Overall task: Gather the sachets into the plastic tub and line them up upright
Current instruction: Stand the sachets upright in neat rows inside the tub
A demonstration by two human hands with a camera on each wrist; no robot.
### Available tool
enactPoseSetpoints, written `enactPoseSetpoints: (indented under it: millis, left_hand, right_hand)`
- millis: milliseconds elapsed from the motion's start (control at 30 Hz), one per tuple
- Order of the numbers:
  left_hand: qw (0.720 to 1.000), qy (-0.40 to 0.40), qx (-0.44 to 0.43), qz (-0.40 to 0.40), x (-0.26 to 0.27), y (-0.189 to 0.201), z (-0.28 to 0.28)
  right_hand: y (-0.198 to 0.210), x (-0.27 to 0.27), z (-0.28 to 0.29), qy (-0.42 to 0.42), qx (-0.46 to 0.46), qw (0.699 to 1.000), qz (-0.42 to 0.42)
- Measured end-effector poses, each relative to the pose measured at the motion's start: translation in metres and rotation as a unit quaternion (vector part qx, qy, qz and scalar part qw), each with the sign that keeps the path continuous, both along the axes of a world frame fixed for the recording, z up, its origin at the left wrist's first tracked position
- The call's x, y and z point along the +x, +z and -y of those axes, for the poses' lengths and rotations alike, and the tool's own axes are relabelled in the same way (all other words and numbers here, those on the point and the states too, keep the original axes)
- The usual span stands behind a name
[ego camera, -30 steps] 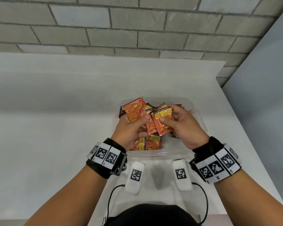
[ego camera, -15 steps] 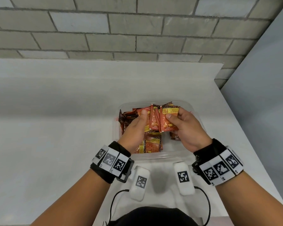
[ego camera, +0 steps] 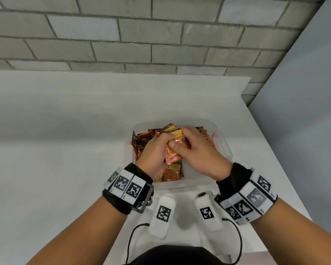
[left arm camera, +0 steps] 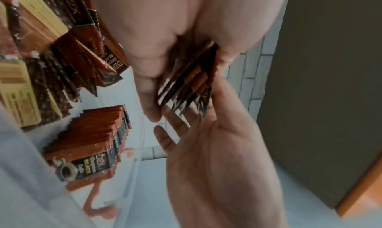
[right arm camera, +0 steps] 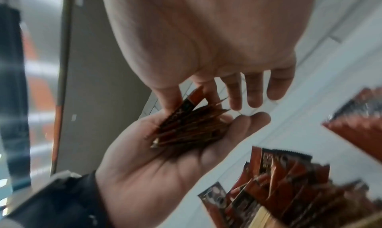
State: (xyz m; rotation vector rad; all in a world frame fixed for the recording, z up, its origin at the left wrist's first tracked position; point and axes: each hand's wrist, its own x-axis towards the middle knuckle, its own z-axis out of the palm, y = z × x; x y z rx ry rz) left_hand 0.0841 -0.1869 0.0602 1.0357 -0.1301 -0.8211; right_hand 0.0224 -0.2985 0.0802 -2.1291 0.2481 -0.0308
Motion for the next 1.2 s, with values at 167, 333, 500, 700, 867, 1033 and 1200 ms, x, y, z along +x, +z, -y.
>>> enactPoseSetpoints:
  millis: [167,333,500,700,867,1033,1200]
  left_hand:
    - [0.998,-0.020,-0.024,-0.052,0.003,-0.001,-0.003]
    - [0.993,-0.091,-0.066,-0.047,-0.001,-0.001,-0.002]
    - [0.994,-0.067,-0.070,-0.043,0.000,-0.004,-0.001]
    - [0.996,-0.060,-0.060,-0.020,0.006,-0.004,-0.008]
    - [0.995,-0.085,-0.046,-0.029,0.007,-0.007,-0.008]
    - [0.994,-0.086,-0.055,-0.036,0.007,-0.012,-0.008]
    - [0.996,-0.034,-0.038,-0.073,0.010,-0.016,-0.009]
  right_hand:
    - [0.018,-0.010,0.002,0.102,-0.148,0.984,0.023]
    - [0.014,-0.008,0.007,0.140,-0.212,0.965,0.064]
    - [0.012,-0.005,0.009,0.126,-0.229,0.963,0.063]
    - [0.008,-0.012,0.023,0.035,-0.108,0.990,0.080]
    - [0.008,-0.012,0.030,-0.022,-0.007,0.999,0.045]
    - [0.009,-0.011,0.036,-0.005,0.021,0.999,0.032]
    - [0.011,-0.011,0.036,-0.068,-0.037,0.974,0.212]
